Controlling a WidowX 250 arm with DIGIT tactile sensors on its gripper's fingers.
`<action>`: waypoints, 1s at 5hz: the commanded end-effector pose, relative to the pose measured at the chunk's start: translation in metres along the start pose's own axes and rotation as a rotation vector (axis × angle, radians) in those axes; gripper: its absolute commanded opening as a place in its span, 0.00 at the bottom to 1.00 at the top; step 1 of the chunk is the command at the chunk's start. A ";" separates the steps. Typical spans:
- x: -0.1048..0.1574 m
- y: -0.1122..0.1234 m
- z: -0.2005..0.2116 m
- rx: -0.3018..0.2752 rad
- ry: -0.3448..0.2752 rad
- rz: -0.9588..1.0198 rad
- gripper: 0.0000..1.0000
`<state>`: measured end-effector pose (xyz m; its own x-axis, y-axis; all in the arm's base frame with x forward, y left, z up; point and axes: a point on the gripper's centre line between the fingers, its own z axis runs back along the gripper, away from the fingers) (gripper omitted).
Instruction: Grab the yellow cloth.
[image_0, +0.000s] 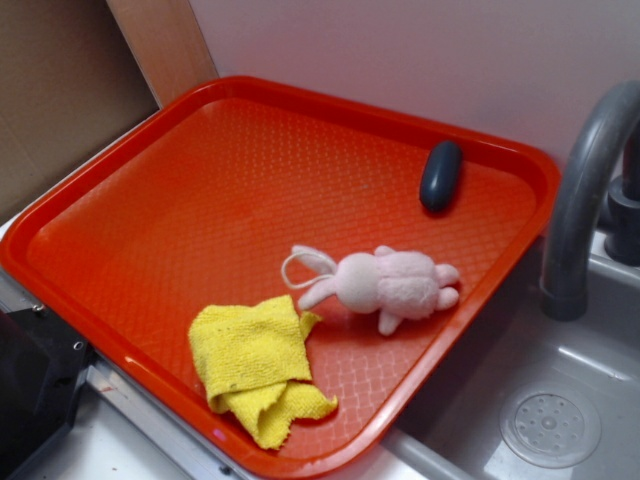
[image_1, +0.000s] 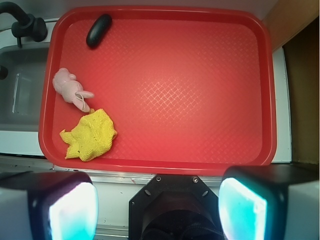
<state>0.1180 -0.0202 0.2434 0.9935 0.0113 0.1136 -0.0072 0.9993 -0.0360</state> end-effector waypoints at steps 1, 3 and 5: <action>0.000 0.000 0.000 0.000 0.000 0.000 1.00; 0.024 -0.098 -0.104 -0.095 -0.029 -0.310 1.00; -0.012 -0.140 -0.150 -0.270 0.088 -0.570 1.00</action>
<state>0.1263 -0.1571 0.0838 0.8454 -0.5294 0.0708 0.5297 0.8139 -0.2389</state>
